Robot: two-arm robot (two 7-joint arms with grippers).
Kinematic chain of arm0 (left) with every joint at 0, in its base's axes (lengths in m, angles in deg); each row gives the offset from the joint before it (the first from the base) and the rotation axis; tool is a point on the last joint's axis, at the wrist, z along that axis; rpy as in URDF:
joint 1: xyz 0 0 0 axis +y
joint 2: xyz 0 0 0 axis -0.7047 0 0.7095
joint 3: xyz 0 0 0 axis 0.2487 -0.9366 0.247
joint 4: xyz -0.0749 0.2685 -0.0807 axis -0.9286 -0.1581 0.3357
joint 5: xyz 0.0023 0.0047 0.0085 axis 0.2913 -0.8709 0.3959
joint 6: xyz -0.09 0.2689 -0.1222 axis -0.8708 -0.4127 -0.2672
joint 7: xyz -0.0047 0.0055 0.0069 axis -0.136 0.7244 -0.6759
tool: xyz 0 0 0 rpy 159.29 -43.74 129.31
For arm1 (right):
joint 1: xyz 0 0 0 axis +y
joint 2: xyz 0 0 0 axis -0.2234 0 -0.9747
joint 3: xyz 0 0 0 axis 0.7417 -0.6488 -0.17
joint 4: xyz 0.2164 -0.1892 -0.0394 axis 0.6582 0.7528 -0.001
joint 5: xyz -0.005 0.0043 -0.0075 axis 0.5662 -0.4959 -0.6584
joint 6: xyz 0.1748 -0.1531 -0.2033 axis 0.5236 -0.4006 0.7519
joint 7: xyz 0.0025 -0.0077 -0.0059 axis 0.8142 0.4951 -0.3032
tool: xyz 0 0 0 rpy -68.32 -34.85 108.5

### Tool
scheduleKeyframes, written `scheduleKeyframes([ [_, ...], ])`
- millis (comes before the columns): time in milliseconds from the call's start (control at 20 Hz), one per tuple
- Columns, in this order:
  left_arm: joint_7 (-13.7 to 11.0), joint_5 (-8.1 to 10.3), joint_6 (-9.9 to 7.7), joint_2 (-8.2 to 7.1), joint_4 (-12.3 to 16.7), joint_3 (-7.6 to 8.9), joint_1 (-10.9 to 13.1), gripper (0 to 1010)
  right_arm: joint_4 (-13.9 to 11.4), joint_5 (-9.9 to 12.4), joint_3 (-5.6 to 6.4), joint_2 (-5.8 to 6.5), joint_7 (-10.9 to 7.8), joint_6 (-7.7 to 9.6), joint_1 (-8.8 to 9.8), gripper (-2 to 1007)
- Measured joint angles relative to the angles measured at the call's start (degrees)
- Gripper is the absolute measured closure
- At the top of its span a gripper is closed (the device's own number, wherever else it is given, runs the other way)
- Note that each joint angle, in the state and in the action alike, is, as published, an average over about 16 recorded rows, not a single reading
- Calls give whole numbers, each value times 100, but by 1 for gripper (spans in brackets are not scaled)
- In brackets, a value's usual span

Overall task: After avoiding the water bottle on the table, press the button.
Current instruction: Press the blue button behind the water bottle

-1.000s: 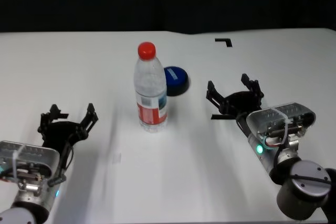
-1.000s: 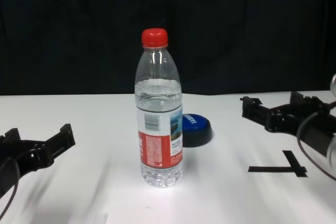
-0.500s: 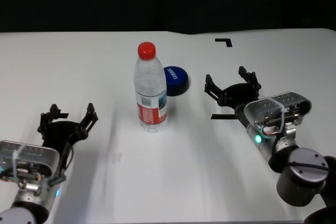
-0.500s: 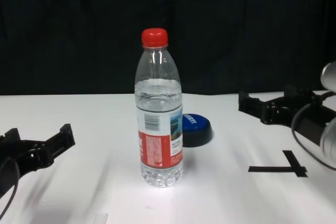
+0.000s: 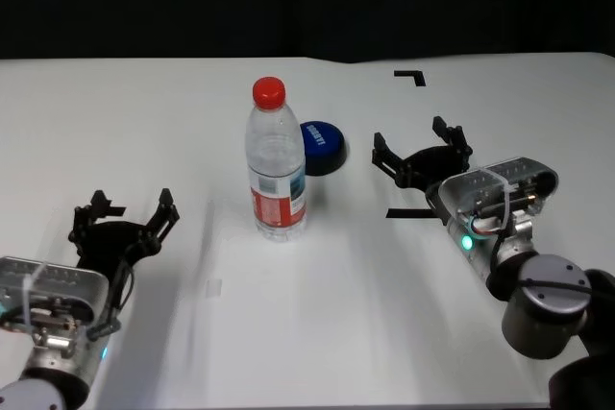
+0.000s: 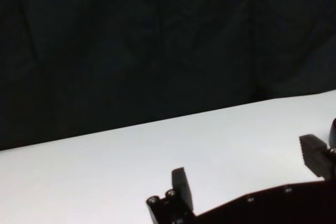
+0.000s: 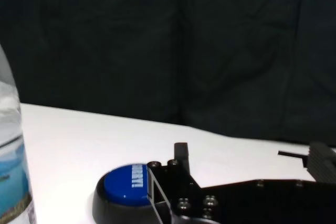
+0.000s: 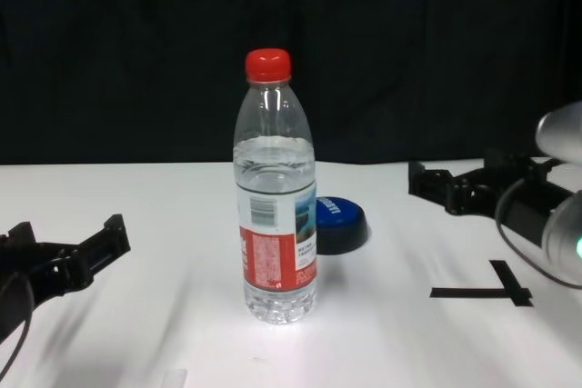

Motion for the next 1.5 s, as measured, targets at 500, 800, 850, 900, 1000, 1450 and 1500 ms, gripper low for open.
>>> scheduleKeyframes([
  [500, 0, 0, 0, 0, 0, 0, 0, 7, 484, -184, -41, -122, 30, 61, -399, 2],
  [800, 0, 0, 0, 0, 0, 0, 0, 7, 661, -262, -56, -196, 62, 77, -557, 2],
  [850, 0, 0, 0, 0, 0, 0, 0, 7, 687, -272, -57, -207, 66, 76, -580, 2],
  [900, 0, 0, 0, 0, 0, 0, 0, 7, 712, -281, -58, -220, 71, 74, -604, 2],
  [1000, 0, 0, 0, 0, 0, 0, 0, 7, 761, -296, -60, -244, 79, 68, -649, 2],
  [1450, 0, 0, 0, 0, 0, 0, 0, 7, 1003, -357, -73, -356, 122, 29, -862, 2],
  [1500, 0, 0, 0, 0, 0, 0, 0, 7, 1034, -363, -74, -368, 127, 26, -888, 2],
])
